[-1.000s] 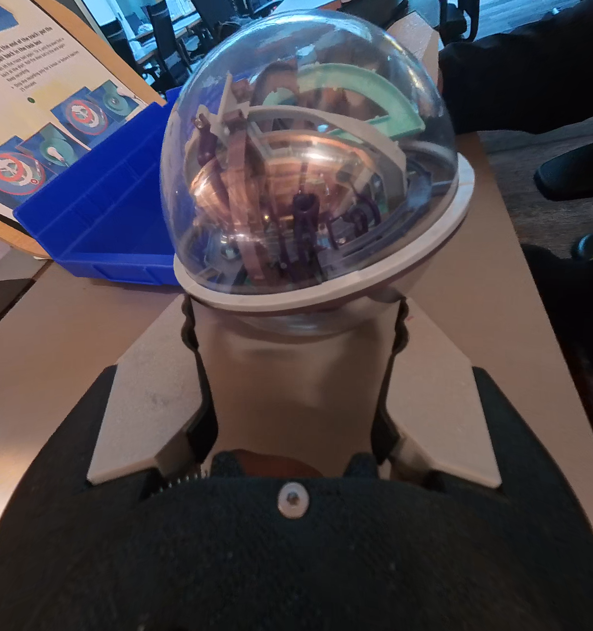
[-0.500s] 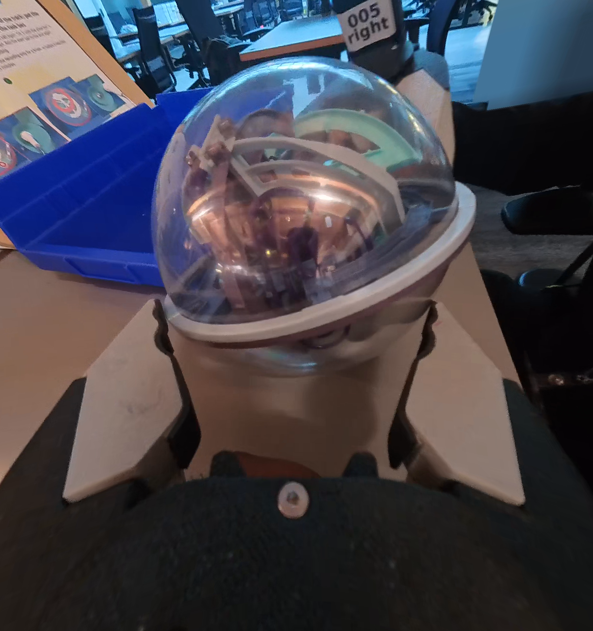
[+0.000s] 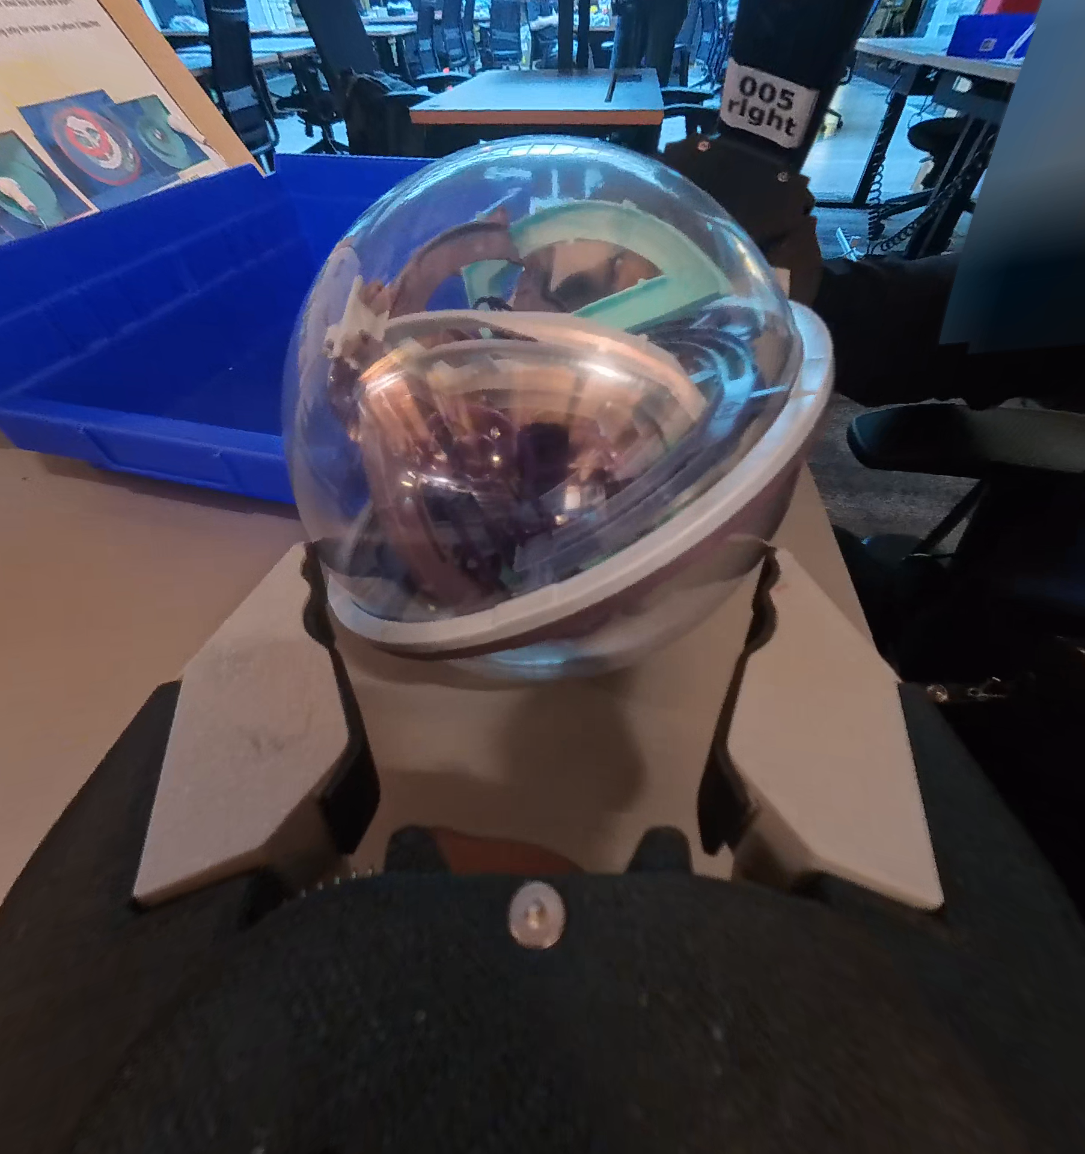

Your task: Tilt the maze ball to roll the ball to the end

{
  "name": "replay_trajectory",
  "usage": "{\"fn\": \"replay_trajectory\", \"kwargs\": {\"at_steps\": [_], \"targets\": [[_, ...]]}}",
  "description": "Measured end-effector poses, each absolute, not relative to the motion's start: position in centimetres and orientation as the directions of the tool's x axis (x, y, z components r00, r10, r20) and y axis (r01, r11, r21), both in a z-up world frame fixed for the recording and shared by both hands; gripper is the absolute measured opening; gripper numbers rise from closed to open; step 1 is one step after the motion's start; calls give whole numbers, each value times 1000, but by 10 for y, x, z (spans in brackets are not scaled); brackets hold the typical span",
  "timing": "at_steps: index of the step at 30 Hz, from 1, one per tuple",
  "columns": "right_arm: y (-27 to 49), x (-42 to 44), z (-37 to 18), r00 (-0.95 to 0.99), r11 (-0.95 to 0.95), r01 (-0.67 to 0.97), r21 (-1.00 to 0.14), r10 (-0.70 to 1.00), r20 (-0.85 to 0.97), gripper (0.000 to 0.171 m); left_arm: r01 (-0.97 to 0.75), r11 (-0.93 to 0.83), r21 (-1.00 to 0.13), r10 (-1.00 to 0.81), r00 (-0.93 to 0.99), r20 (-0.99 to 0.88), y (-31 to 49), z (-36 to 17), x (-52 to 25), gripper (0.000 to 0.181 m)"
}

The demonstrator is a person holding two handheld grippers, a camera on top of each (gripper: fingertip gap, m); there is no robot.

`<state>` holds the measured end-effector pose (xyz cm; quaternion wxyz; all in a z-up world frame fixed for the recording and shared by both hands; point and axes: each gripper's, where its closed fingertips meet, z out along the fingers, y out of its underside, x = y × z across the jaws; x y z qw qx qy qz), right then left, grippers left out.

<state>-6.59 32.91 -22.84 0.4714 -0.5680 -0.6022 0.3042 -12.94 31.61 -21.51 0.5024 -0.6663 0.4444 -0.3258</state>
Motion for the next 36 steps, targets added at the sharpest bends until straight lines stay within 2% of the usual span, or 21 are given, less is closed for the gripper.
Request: {"fn": "replay_trajectory", "kwargs": {"at_steps": [14,22,36], "targets": [[321,-67,-233,155,42,418,-907,981,117,111,-226,-92,-970,-917,398,-6,312,-209,-128,134],[309,-68,-219,120,-88,330,-940,991,-51,110,-93,-234,-968,-890,422,174,303,-196,-129,134],[293,-72,-208,62,-201,272,-941,980,-191,110,-98,-339,-936,-834,492,251,290,-176,-130,135]]}}
